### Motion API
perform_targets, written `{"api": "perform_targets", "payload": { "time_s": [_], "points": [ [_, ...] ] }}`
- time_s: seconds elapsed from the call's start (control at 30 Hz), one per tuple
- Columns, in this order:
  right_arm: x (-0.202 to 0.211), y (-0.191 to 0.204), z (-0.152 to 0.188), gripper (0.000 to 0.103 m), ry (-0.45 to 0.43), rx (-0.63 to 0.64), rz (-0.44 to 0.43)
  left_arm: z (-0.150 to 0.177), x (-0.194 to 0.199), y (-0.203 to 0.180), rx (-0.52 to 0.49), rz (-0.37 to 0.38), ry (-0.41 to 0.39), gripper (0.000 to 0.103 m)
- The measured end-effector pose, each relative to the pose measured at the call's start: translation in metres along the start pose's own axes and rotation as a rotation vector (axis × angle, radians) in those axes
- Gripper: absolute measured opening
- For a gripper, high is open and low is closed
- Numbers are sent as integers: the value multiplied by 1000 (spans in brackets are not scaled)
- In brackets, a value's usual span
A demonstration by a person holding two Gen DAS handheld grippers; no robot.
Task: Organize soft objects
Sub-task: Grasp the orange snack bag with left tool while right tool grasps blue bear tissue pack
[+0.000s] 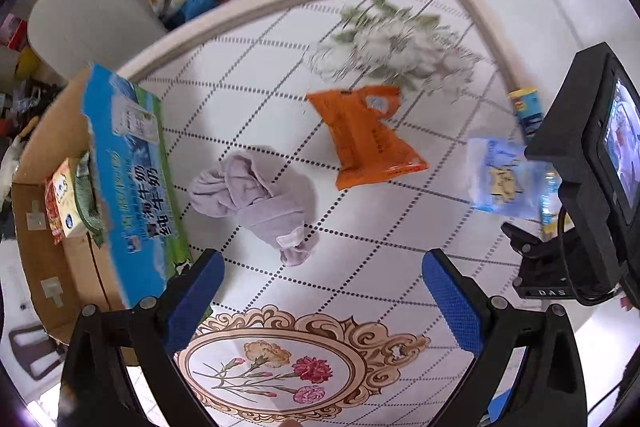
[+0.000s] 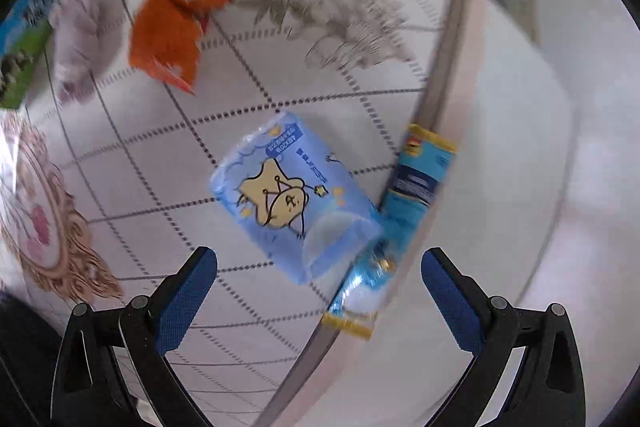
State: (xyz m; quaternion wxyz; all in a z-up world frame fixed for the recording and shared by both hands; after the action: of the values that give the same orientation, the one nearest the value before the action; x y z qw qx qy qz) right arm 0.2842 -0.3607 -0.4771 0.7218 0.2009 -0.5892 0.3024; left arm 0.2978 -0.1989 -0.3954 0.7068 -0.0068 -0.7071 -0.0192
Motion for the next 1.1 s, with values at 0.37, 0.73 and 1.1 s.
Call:
{"api": "perform_targets", "payload": {
  "time_s": [0.37, 0.73, 1.1],
  "points": [
    [-32, -43, -21, 96, 0, -296, -158, -21, -29, 8, 130, 63, 82, 101],
    [-21, -77, -17, 97, -107, -599, -339, -69, -72, -27, 137, 136, 157, 101],
    [-20, -49, -43, 95, -82, -570, -220, -67, -90, -58, 16, 82, 165, 45]
  ]
}}
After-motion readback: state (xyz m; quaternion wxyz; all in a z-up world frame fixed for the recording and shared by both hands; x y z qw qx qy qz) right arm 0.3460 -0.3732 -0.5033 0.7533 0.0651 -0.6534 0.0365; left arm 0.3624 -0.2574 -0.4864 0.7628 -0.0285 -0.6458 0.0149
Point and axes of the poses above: each gripper's, at about its wrist camera, not at the fingertips, and x roughly against the way its jaws point, y to its left, z to its underside, the point moved 8 cm from there along -x, roughly the way its jaws point, and after that the axes turned 10 degrees about x, right-handed, at the moved point
